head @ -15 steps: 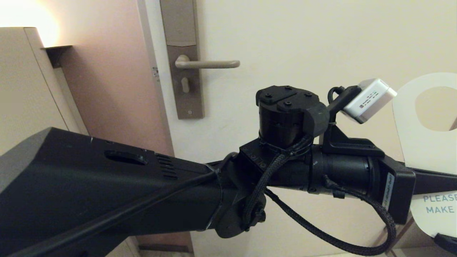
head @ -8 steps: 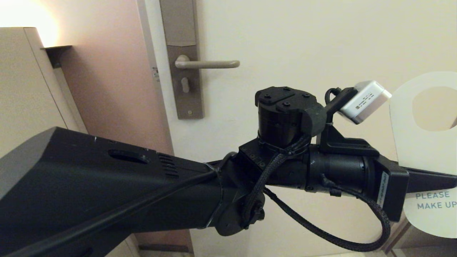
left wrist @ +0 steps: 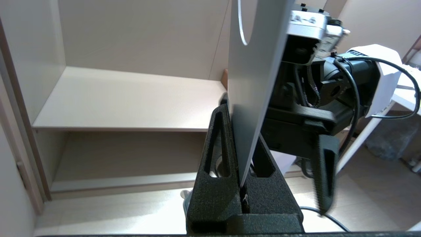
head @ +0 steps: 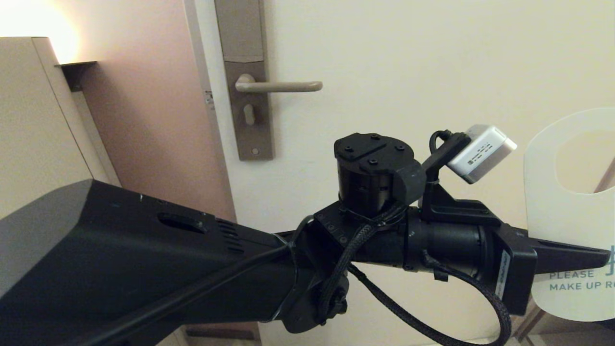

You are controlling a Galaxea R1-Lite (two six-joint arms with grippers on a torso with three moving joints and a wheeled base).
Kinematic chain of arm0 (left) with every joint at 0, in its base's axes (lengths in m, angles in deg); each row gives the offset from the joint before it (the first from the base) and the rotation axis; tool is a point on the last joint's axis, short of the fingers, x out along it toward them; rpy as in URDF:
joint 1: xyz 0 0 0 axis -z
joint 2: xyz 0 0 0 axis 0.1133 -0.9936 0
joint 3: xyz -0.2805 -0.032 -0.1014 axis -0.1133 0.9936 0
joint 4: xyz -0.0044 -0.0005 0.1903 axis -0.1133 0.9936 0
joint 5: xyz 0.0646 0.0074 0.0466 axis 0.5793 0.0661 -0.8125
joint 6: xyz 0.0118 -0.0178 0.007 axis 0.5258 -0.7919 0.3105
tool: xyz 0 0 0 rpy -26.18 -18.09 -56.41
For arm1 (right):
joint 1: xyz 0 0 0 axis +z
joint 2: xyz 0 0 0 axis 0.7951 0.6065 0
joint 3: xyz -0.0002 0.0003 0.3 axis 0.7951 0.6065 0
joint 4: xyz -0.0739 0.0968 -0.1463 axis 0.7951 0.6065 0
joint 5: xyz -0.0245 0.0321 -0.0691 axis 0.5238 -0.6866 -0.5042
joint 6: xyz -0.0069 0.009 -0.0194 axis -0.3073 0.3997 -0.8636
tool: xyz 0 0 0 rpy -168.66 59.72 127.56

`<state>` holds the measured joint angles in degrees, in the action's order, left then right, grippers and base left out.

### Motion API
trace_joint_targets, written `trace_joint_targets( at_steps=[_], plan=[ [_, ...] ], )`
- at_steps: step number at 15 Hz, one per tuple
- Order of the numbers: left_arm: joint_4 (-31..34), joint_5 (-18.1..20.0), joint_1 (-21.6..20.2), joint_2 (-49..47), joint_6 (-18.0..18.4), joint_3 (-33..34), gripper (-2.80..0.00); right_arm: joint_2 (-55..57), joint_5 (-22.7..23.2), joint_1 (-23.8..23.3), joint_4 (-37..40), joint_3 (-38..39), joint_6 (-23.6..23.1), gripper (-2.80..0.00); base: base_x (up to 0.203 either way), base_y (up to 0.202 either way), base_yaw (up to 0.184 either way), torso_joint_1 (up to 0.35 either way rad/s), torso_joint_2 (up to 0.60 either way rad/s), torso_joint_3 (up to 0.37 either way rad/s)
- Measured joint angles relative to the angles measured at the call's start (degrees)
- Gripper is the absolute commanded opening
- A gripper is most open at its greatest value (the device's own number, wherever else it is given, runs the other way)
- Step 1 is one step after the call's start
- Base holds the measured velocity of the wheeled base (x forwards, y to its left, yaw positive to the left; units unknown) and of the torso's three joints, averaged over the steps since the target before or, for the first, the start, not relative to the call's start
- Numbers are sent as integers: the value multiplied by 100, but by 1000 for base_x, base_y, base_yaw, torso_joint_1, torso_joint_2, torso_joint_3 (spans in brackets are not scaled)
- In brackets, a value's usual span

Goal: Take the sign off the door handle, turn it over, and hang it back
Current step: Hand it to the other hand

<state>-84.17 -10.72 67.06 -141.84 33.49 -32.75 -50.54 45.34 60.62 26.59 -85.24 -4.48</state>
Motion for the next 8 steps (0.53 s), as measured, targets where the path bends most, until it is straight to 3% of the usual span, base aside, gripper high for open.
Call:
trace_joint_targets(
  at_steps=[3,8],
  plan=[
    [9,1,12,105,-171,96,-280,35,-386,-6,-5,72,137,0,0,0,0,0,0,0],
    [15,-19,69,288,-679,146,-280,124,-411,-6,-123,53,137,0,0,0,0,0,0,0]
  ],
)
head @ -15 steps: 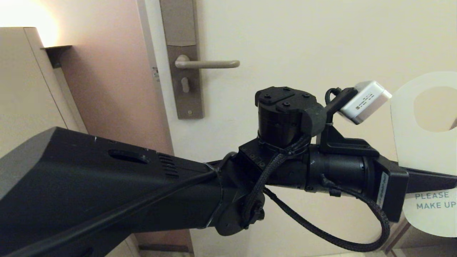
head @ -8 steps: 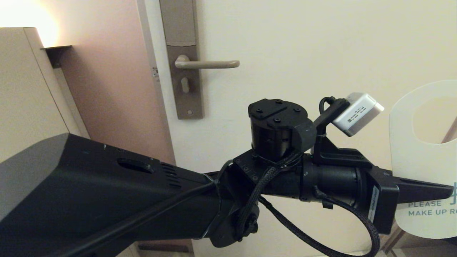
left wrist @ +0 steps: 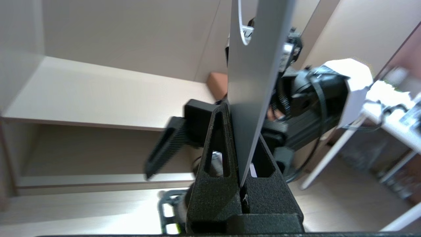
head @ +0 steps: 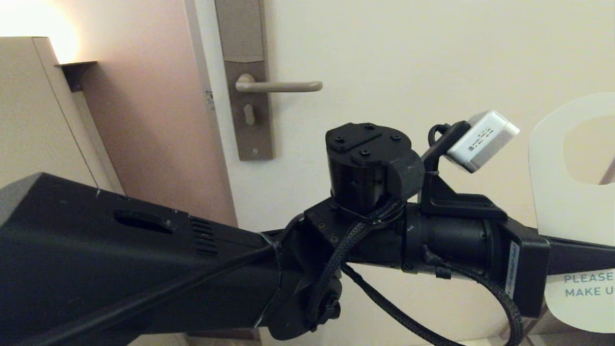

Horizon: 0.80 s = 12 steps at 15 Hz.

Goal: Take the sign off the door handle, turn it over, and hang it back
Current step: Hand it to the other hand

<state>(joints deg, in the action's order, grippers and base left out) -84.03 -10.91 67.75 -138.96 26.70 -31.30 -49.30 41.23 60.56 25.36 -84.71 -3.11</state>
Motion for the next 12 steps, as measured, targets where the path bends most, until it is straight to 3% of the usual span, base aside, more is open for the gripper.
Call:
trace_joint_targets(
  at_steps=[7,12],
  plan=[
    [-32,-17,-17,83,-110,14,-280,159,-409,-2,-158,-186,121,0,0,0,0,0,0,0],
    [-189,6,-15,72,-75,130,-280,406,-515,-1,-732,-367,322,0,0,0,0,0,0,0]
  ],
)
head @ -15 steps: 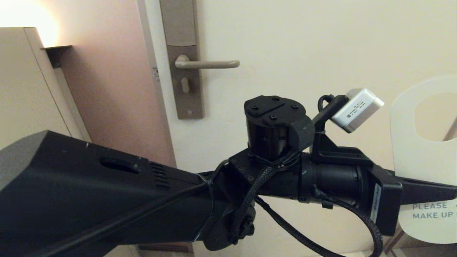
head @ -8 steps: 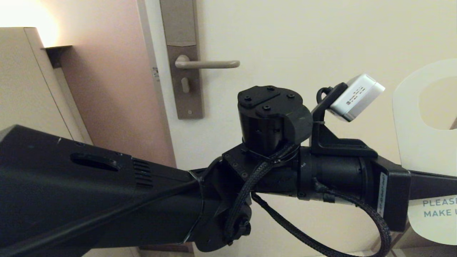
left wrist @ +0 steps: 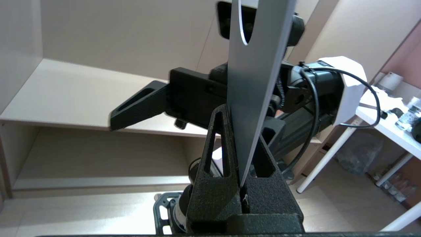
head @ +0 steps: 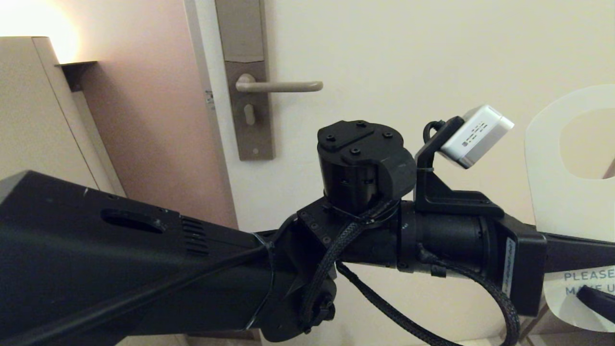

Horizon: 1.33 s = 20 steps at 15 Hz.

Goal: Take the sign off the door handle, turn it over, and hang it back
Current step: Hand it to the other hand

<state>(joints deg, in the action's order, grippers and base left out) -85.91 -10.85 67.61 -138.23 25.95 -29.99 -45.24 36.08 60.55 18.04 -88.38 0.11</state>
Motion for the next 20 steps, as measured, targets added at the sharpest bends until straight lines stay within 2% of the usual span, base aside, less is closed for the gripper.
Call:
trace_joint_targets(
  at_steps=[20],
  plan=[
    [-265,25,-20,-171,3,41,-280,-10,124,10,24,28,-16,0,0,0,0,0,0,0]
  ],
)
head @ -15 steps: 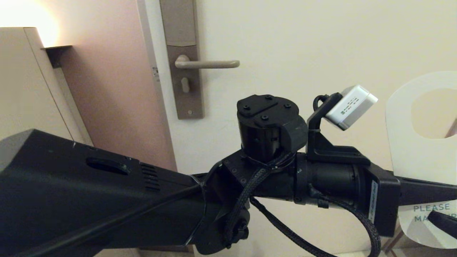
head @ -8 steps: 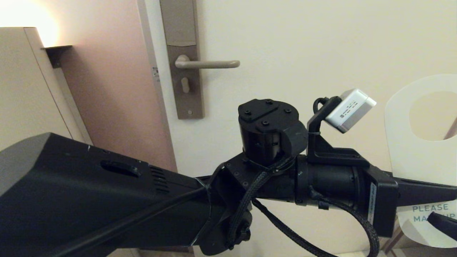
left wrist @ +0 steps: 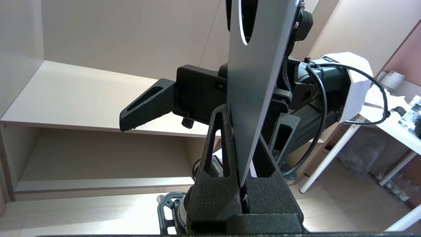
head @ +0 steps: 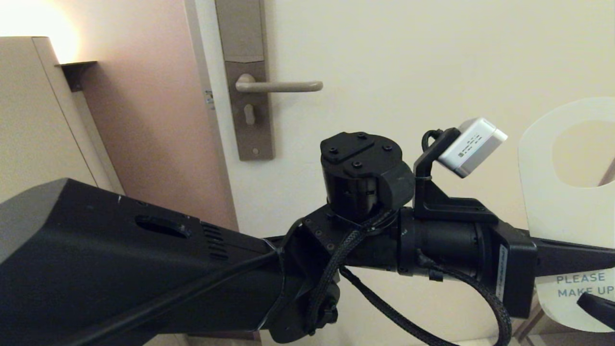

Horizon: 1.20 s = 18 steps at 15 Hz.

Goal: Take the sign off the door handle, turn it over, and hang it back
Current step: Hand it to the other hand

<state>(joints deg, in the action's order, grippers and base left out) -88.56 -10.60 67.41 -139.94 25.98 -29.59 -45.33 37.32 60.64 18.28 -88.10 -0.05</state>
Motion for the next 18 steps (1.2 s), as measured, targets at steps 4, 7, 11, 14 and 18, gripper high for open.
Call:
trace_joint_targets(
  at_steps=[4,7,11,14,18],
  plan=[
    [-94,-2,0,-23,64,-76,-280,2,5,0,-37,-28,-9,0,0,0,0,0,0,0],
    [-252,5,6,-91,215,-114,-280,13,-1,0,-52,-41,-4,0,0,0,0,0,0,0],
    [-265,11,12,-122,355,-121,-280,9,-6,0,-57,-44,-4,0,0,0,0,0,0,0],
    [-265,13,9,-129,372,-121,-280,5,-1,0,-53,-37,0,0,0,0,0,0,0,0],
    [-265,15,9,-138,430,-121,-280,0,-1,0,-52,-34,-2,0,0,0,0,0,0,0]
  ],
)
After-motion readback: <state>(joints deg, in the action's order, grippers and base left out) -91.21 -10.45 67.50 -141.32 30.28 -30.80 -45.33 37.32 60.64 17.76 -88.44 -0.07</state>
